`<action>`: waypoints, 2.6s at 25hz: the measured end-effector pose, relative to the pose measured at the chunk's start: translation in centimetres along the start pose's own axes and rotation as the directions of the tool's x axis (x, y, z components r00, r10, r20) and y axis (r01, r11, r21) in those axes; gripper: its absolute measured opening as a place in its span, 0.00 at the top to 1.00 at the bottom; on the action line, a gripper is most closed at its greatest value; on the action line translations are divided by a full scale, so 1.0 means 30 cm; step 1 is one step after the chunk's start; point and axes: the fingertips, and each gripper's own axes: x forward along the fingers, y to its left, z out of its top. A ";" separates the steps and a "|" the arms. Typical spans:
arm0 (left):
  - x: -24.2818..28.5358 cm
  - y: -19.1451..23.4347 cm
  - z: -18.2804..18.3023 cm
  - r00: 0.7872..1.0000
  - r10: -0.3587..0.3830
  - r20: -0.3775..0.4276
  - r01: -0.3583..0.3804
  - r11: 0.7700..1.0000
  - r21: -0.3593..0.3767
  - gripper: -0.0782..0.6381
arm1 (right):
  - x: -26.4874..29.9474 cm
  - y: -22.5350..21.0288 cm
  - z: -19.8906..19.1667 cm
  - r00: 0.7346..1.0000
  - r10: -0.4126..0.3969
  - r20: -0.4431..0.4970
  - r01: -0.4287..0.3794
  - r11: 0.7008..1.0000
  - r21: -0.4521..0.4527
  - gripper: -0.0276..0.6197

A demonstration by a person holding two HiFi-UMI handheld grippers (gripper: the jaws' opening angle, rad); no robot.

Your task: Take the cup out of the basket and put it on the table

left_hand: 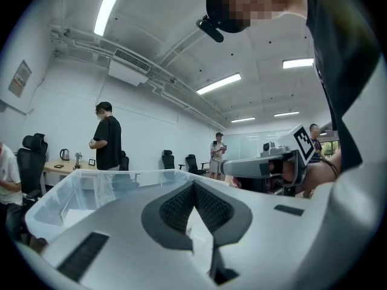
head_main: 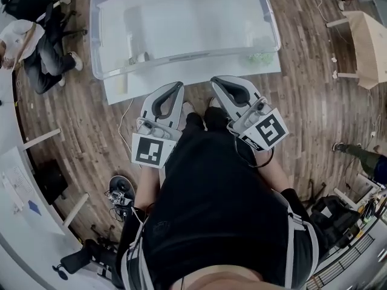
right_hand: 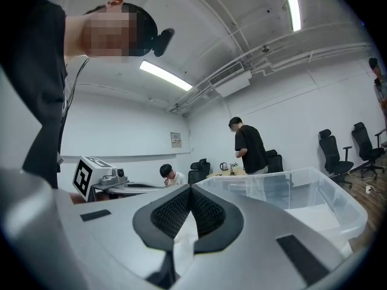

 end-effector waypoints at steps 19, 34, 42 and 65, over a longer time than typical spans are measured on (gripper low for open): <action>0.156 0.100 0.043 1.000 0.017 0.001 -0.017 1.000 -0.014 0.87 | 0.099 -0.198 0.036 1.000 0.018 0.018 -0.019 1.000 0.009 0.93; 0.425 0.127 0.098 0.993 0.118 -0.007 -0.118 0.993 -0.003 0.87 | 0.125 -0.484 0.085 0.994 0.108 0.028 -0.108 0.994 0.021 0.93; 0.476 0.145 0.088 0.982 0.189 -0.026 -0.189 0.982 -0.022 0.87 | 0.151 -0.529 0.061 0.983 0.181 0.009 -0.182 0.982 0.056 0.93; 0.440 0.349 0.111 0.987 0.164 -0.004 -0.164 0.986 -0.036 0.87 | 0.412 -0.496 -0.008 0.954 0.260 -0.152 -0.259 0.966 0.027 0.93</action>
